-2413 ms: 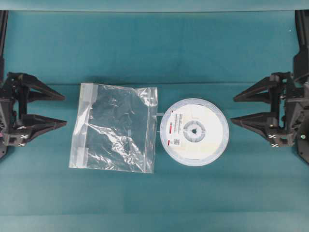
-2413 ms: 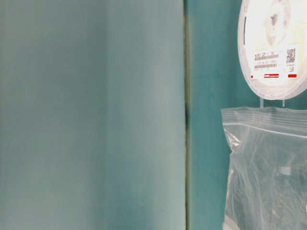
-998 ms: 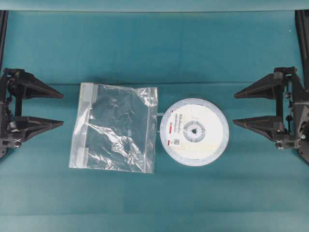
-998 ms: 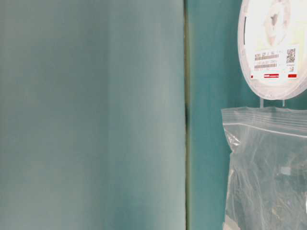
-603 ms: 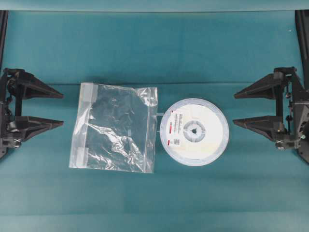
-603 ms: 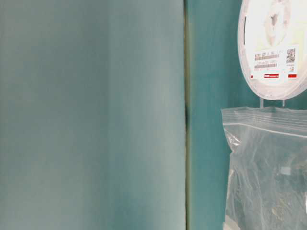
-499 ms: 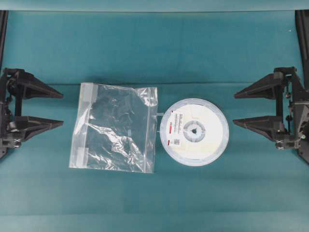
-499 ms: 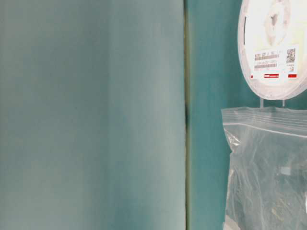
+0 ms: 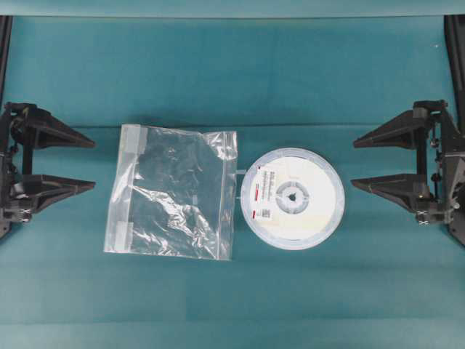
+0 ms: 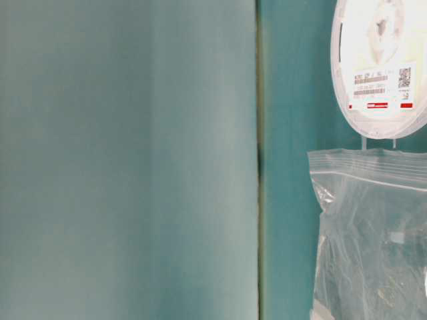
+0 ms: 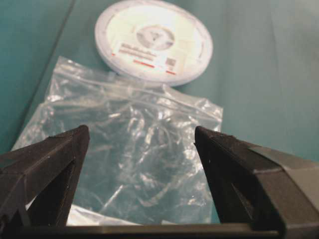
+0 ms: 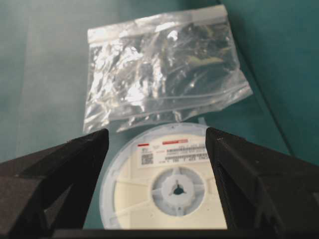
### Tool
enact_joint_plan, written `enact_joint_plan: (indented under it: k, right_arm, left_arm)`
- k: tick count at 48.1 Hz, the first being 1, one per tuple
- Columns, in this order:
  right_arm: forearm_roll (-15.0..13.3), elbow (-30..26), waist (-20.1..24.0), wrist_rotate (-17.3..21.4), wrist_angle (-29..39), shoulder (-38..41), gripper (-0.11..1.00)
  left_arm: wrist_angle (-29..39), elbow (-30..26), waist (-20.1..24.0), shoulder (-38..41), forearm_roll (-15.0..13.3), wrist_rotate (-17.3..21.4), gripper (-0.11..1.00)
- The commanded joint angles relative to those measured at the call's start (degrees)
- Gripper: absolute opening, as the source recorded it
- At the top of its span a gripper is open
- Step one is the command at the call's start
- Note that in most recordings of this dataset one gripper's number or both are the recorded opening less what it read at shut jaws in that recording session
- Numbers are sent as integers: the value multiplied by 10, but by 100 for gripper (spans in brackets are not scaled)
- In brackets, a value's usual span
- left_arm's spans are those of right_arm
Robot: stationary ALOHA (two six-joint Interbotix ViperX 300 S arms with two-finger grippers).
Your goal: Take out the reel from the clear zip bag.
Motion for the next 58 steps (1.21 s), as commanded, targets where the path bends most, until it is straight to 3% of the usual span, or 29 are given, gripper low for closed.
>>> enact_joint_plan:
  k: [1, 58]
  right_arm:
    - [-1, -11, 2, -4, -2, 1, 86]
    - [-1, -11, 2, -3, 10, 1, 86]
  left_arm:
    - [-2, -13, -1, 2, 2, 1, 92]
    - [-1, -13, -1, -8, 2, -2, 92]
